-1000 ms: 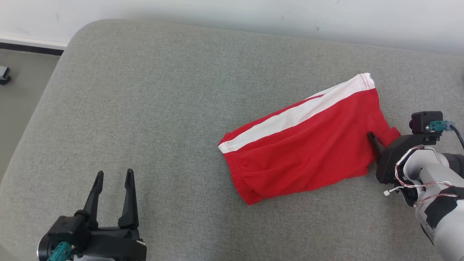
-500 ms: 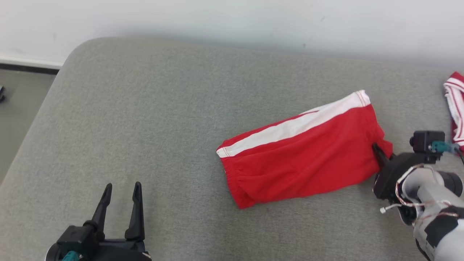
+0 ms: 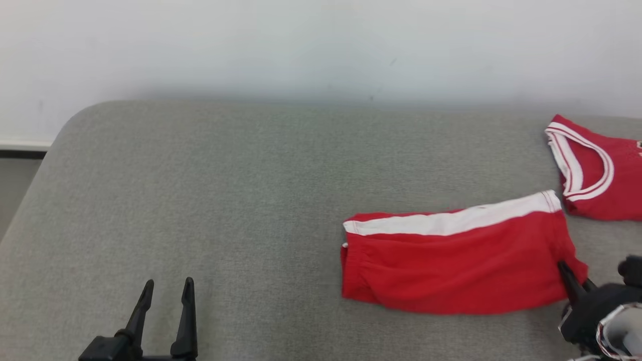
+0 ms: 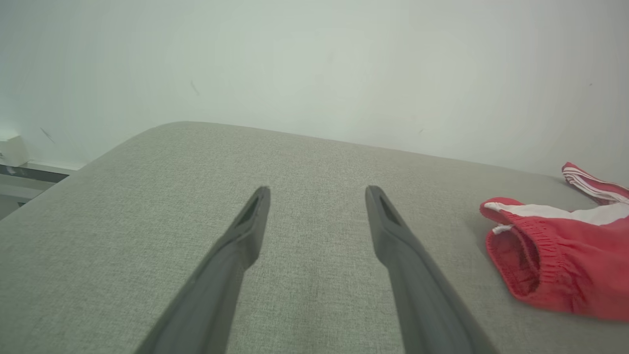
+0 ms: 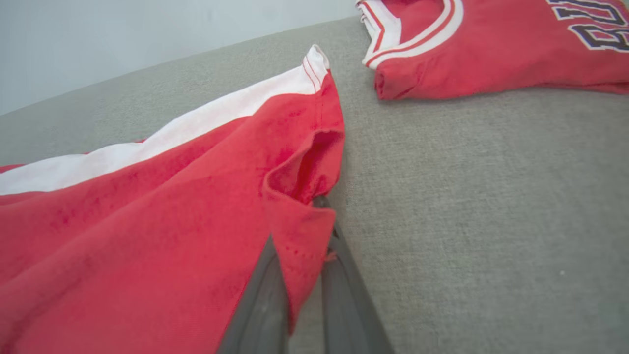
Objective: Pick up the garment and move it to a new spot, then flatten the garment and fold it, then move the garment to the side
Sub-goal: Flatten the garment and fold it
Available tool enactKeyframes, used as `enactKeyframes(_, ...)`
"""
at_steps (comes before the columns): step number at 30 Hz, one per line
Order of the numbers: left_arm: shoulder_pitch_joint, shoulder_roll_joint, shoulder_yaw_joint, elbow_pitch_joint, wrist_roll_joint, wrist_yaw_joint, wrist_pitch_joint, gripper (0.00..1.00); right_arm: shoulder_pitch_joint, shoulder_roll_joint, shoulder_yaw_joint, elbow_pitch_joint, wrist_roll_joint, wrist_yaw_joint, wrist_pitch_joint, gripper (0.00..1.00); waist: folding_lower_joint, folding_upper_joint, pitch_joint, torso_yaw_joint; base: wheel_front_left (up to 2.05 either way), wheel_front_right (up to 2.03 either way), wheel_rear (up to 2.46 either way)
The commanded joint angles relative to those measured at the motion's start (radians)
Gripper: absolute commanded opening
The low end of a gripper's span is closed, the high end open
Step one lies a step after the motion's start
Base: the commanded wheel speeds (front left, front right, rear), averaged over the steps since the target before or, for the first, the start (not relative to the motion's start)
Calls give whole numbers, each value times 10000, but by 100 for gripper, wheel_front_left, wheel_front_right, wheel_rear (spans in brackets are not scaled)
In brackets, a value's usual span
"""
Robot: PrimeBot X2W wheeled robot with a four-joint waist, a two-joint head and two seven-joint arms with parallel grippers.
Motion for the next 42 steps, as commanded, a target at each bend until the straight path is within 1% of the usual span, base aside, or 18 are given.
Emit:
enactKeyframes(1,136,38,29,-52,94,12,-28,100,224,-105,-71,-61,41,-28,-60,0,2,1,-238,-267,0,0,0)
enactKeyframes(4,262,2,95,-153,181,11,-28,100,703,-309,-361,-231,88,-28,-117,0,2,1,-278,-413,0,0,0)
enactKeyframes(9,199,60,112,-106,123,11,-30,100,784,-215,-572,-397,-205,-28,-134,0,2,1,-265,-487,0,0,0)
enactKeyframes(14,223,52,92,-91,119,11,-30,100,538,-53,-693,-888,-852,-28,-323,0,2,1,-326,-476,0,0,0)
enactKeyframes(18,239,34,183,-99,113,11,-28,100,495,164,-707,-1565,-1621,-28,-415,0,2,1,-376,-412,0,0,0)
enactKeyframes(23,173,-3,111,-92,117,11,-28,100,742,728,-740,-2557,-2436,-28,-162,0,2,1,-395,-290,0,0,0)
enactKeyframes(24,173,-3,111,-92,117,11,-28,100,742,728,-740,-2557,-2436,-28,-162,0,2,1,-395,-290,0,0,0)
enactKeyframes(34,-59,-71,35,-57,65,11,-28,100,1511,1985,-1047,-4356,-3862,-28,910,0,2,1,-263,110,0,0,0)
enactKeyframes(39,-133,-148,-61,-42,75,11,-28,100,1960,2590,-1272,-4998,-4431,-28,1404,0,2,1,-166,317,0,0,0)
enactKeyframes(42,-190,-187,-111,8,18,11,-30,100,2230,2959,-1421,-5184,-4759,-28,1649,0,2,1,-112,409,0,0,0)
